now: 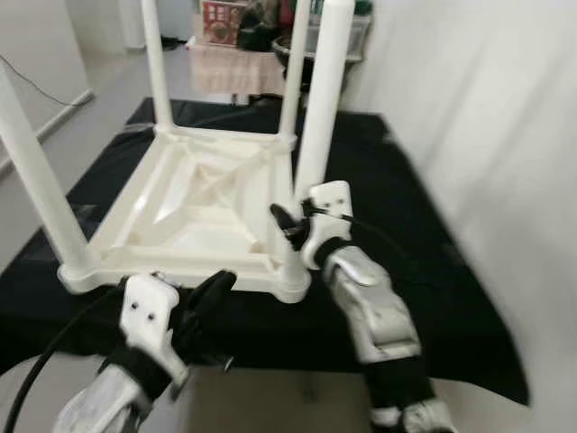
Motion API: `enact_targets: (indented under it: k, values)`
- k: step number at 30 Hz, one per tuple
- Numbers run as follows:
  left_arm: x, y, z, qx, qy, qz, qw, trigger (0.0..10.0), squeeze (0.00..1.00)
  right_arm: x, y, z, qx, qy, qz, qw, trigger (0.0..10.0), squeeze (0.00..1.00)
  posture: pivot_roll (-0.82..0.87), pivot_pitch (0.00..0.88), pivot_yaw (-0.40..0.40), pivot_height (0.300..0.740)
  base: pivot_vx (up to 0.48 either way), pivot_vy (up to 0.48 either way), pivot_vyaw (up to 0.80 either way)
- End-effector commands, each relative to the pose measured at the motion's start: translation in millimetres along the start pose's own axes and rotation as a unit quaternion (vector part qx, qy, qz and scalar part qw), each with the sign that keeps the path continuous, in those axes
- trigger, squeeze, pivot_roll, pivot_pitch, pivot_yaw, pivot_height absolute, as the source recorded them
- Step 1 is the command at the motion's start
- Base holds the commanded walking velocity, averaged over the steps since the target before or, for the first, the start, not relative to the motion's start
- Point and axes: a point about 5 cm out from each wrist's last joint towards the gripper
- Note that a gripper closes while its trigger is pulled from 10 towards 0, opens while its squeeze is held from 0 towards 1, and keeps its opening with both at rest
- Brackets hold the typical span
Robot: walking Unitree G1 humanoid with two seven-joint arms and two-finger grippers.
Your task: Building children table
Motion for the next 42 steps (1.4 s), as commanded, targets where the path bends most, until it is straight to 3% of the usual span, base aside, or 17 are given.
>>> enact_targets:
  k: [1,2,4,5,6,9,10,11,12,14,15,18,25,26,30,37,42]
  values:
    - [1.6,-0.5,-2.2,-0.005,0.0,0.002,1.0,10.0,0.0,-12.1,6.1,-21.0,-0.06,0.039,0.013,0.997,10.0,0.34,0.06,0.081,-0.092,0.74,0.0,0.0,0.0]
    - [1.6,-0.3,-2.1,-0.005,0.0,0.003,1.0,10.0,0.0,-16.4,5.8,-17.1,-0.053,0.044,0.037,0.997,10.0,0.89,0.05,0.08,-0.093,0.74,0.0,0.0,0.0]
    - [1.6,-0.3,-2.1,-0.005,0.0,0.003,1.0,10.0,0.0,-16.4,5.8,-17.1,-0.053,0.044,0.037,0.997,10.0,0.89,0.05,0.08,-0.093,0.74,0.0,0.0,0.0]
    - [1.6,0.0,-2.1,-0.004,-0.001,0.003,1.0,10.0,0.0,-22.0,3.0,-11.2,-0.046,0.053,0.053,0.996,10.0,1.0,0.05,0.08,-0.093,0.74,0.0,0.0,0.0]
    - [1.6,0.0,-2.1,-0.004,-0.001,0.003,1.0,10.0,0.0,-22.0,3.0,-11.2,-0.046,0.053,0.053,0.996,10.0,1.0,0.05,0.08,-0.093,0.74,0.0,0.0,0.0]
    - [1.9,0.5,-2.1,-0.003,-0.003,0.001,1.0,10.0,0.0,-27.3,0.7,2.0,-0.027,0.064,0.126,0.99,10.0,1.0,0.05,0.078,-0.092,0.74,0.0,0.0,0.0]
    - [2.0,0.6,-2.0,-0.003,-0.004,0.001,1.0,10.0,0.0,-27.3,-0.2,7.6,-0.022,0.052,0.179,0.982,10.0,1.0,0.05,0.078,-0.092,0.74,0.0,0.0,0.0]
    - [2.2,0.9,-2.1,-0.003,-0.005,0.0,1.0,10.0,0.0,-24.7,0.2,10.3,-0.023,0.027,0.235,0.971,10.0,0.82,0.04,0.074,-0.09,0.74,0.0,0.0,0.0]
    - [2.2,0.9,-2.1,-0.003,-0.005,0.0,1.0,10.0,0.0,-24.7,0.2,10.3,-0.023,0.027,0.235,0.971,10.0,0.82,0.04,0.074,-0.09,0.74,0.0,0.0,0.0]
    - [2.3,1.1,-2.3,-0.003,-0.005,0.0,1.0,10.0,0.0,-18.3,-0.4,10.7,-0.035,-0.01,0.309,0.95,10.0,0.0,0.04,0.073,-0.088,0.74,0.0,0.0,0.0]
    - [2.3,1.1,-2.3,-0.003,-0.005,0.0,1.0,10.0,0.0,-18.3,-0.4,10.7,-0.035,-0.01,0.309,0.95,10.0,0.0,0.04,0.073,-0.088,0.74,0.0,0.0,0.0]
    - [2.2,0.4,-2.8,-0.004,-0.005,0.0,1.0,10.0,0.0,-1.7,6.8,11.3,-0.065,-0.036,0.362,0.929,10.0,0.0,0.05,0.069,-0.084,0.74,0.0,0.0,0.0]
    - [1.8,-0.7,-3.5,-0.007,-0.006,0.0,1.0,10.0,0.0,4.4,15.8,17.9,-0.073,-0.028,0.373,0.925,10.0,0.0,0.06,0.069,-0.078,0.74,0.0,0.0,0.0]
    - [1.9,-1.1,-3.7,-0.008,-0.006,-0.001,1.0,10.0,0.0,5.4,16.1,21.3,-0.074,-0.023,0.393,0.916,0.1,0.0,0.06,0.069,-0.078,0.74,0.0,0.0,0.0]
    - [2.1,-1.5,-3.6,-0.009,-0.006,-0.001,1.0,10.0,0.0,9.0,16.0,22.5,-0.077,-0.017,0.409,0.909,0.0,0.0,0.07,0.07,-0.077,0.74,0.0,0.0,0.0]
    - [3.1,-1.9,-3.2,-0.009,-0.006,0.0,1.0,10.0,0.0,20.9,14.9,22.0,-0.077,-0.028,0.4,0.913,0.0,0.0,0.06,0.073,-0.077,0.74,0.0,0.0,0.0]
    - [3.4,-1.8,-2.8,-0.008,-0.008,-0.001,1.0,10.0,0.0,37.8,0.5,22.0,-0.064,-0.038,0.316,0.946,0.0,0.0,0.04,0.08,-0.085,0.74,0.0,0.0,0.0]
Point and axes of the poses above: a point about 5 cm out from each wrist's last joint towards the gripper, its own y axis pointing out of the wrist towards the gripper, its own z axis along the axis of the wrist's last joint, x = y × z, and after that the axes turned 6 degrees about y, right-handed
